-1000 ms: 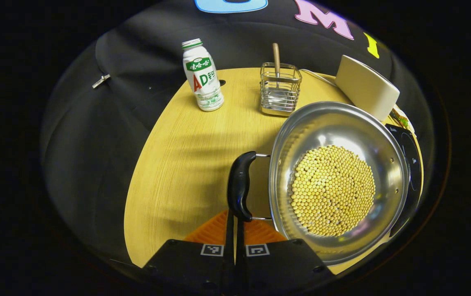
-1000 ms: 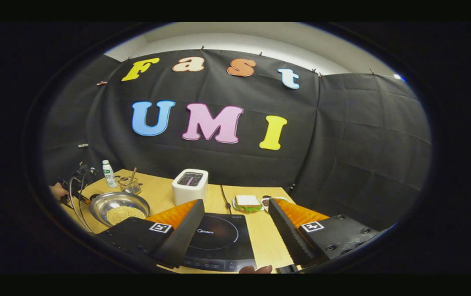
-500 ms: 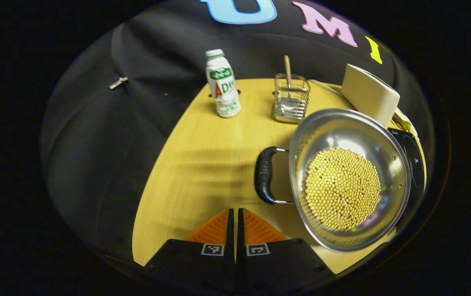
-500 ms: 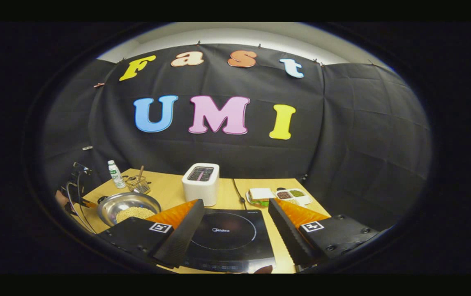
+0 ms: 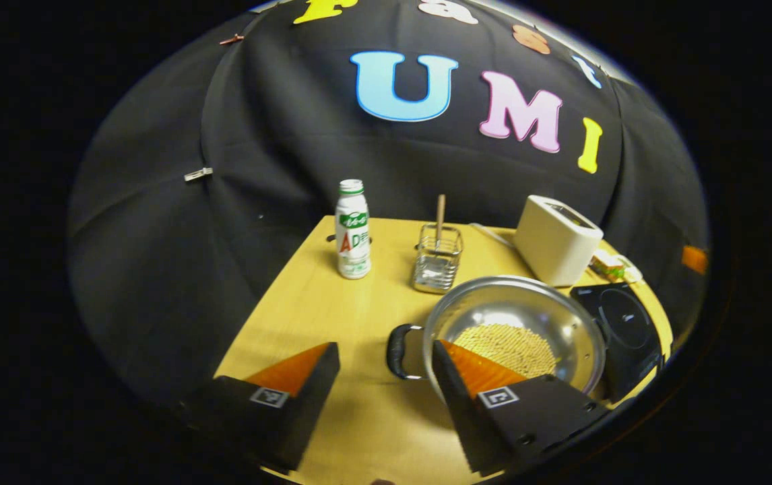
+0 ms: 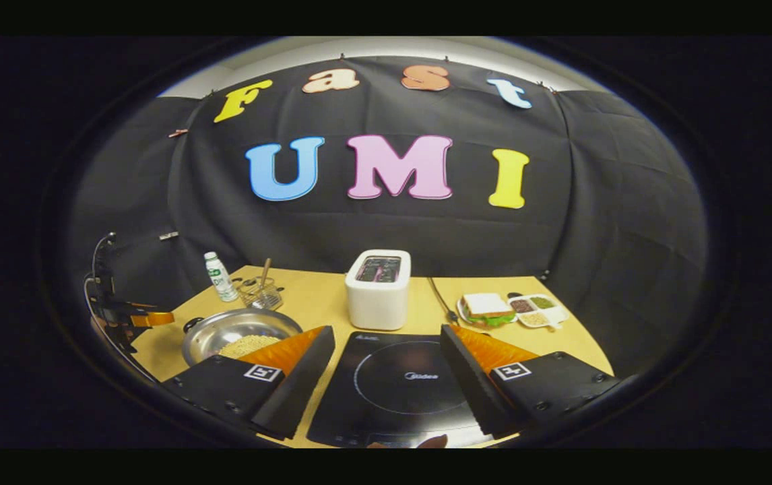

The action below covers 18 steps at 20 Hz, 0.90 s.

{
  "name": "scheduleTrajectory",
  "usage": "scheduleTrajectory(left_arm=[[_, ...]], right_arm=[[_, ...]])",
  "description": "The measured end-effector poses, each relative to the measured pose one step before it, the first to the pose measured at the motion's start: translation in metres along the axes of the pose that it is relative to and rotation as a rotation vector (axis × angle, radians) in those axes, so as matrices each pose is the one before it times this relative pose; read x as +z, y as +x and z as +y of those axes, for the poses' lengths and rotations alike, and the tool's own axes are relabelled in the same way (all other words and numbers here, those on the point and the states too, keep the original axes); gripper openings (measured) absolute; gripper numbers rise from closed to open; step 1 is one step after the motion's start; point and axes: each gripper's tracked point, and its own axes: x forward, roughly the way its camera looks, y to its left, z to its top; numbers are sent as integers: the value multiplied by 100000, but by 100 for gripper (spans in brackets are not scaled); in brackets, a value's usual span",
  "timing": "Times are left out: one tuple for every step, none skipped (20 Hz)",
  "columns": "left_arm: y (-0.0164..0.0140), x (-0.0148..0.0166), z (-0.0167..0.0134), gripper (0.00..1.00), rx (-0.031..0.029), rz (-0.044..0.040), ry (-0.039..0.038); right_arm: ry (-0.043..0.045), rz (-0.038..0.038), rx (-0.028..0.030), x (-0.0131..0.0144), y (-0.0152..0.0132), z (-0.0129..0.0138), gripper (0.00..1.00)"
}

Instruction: First push the handle of the pot to place it horizontally, then grasp the pot with both hands and set it on the induction cooktop.

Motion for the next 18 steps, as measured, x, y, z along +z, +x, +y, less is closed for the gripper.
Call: scheduleTrajectory(left_arm=[[356,-358,-445,95,-1776,1760,306],[474,-388,-243,96,-1323,2255,-41],[658,-477,-396,96,-1669,2473,-396],[737,-599,-462,96,-1613,2463,-986],[845,-234,-462,96,-1767,1640,-1657],[685,-386,-252,95,-518,2142,-1720],[575,-236,299,94,2242,1868,-22],[712,-298,464,94,1819,1583,808],[434,-176,463,94,1794,1659,481],[212,29,204,94,645,558,345],[187,83,118,94,441,310,374],[149,-68,90,94,690,268,351],[206,85,173,93,336,367,173],[201,-59,53,93,325,528,149],[171,-12,97,93,351,467,188],[223,-36,157,92,540,415,268],[171,-51,94,92,316,489,218],[124,-169,138,91,404,536,315]], right_arm=[[1724,2165,1608,-813,507,866,98],[2110,2540,1436,-951,586,866,98],[1927,2920,1064,-1081,623,678,98],[1508,2877,934,-1063,816,627,96],[624,2746,634,-922,834,496,98],[-30,2555,473,-895,833,505,98],[-198,2503,192,-984,659,354,98],[173,2785,218,-810,864,253,99],[-202,2668,157,-766,834,286,99],[-843,2415,245,-692,845,288,99],[-1261,1813,326,-549,663,307,99],[-1301,1380,567,-398,681,311,99],[-1089,2016,814,-613,498,434,99],[-341,2130,698,-548,580,415,99],[73,2005,681,-485,671,507,99],[172,1891,263,-420,550,302,99],[212,1884,-622,-389,525,-31,99],[519,1682,-181,-311,481,90,99]])
